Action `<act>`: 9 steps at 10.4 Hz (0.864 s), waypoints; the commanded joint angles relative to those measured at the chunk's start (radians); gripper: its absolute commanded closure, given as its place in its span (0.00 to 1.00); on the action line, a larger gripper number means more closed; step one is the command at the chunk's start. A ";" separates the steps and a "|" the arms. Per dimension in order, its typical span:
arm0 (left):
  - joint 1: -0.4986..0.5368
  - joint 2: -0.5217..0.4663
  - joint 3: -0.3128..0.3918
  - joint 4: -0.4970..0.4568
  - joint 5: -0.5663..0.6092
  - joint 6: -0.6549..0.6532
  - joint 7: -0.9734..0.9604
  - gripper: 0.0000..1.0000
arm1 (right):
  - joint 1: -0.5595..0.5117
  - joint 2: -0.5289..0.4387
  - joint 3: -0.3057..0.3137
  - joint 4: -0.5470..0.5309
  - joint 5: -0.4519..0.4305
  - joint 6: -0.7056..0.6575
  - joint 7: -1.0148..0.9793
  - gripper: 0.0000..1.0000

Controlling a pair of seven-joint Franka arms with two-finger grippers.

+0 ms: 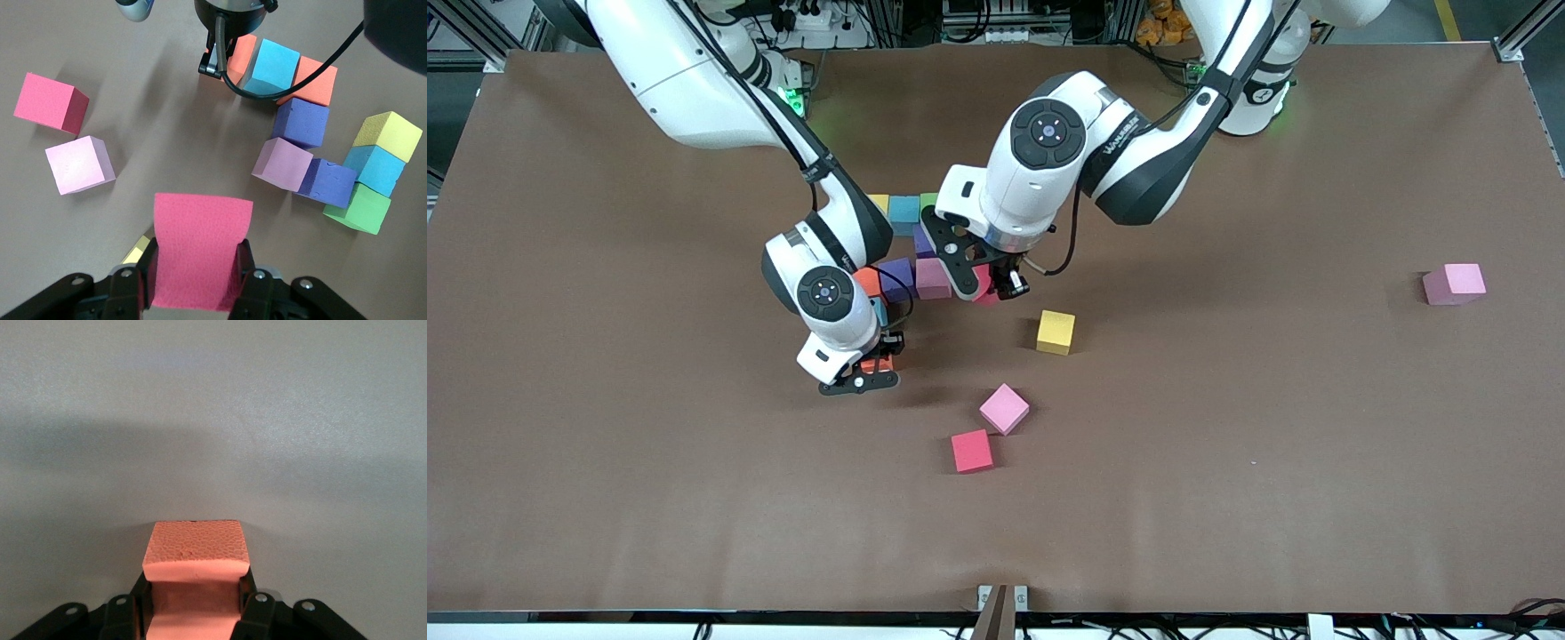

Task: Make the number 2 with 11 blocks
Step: 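Carry the orange block to the figure while the left gripper holds red, then lower the orange block onto the cyan block and open the right gripper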

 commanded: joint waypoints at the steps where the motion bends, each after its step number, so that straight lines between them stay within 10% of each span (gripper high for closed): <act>1: 0.001 -0.033 -0.003 -0.032 0.029 -0.017 0.021 0.97 | 0.005 -0.016 0.003 -0.049 -0.003 0.011 0.025 1.00; 9: 0.003 -0.033 -0.003 -0.032 0.031 -0.019 0.021 0.96 | 0.005 -0.027 0.003 -0.063 -0.004 0.005 0.024 1.00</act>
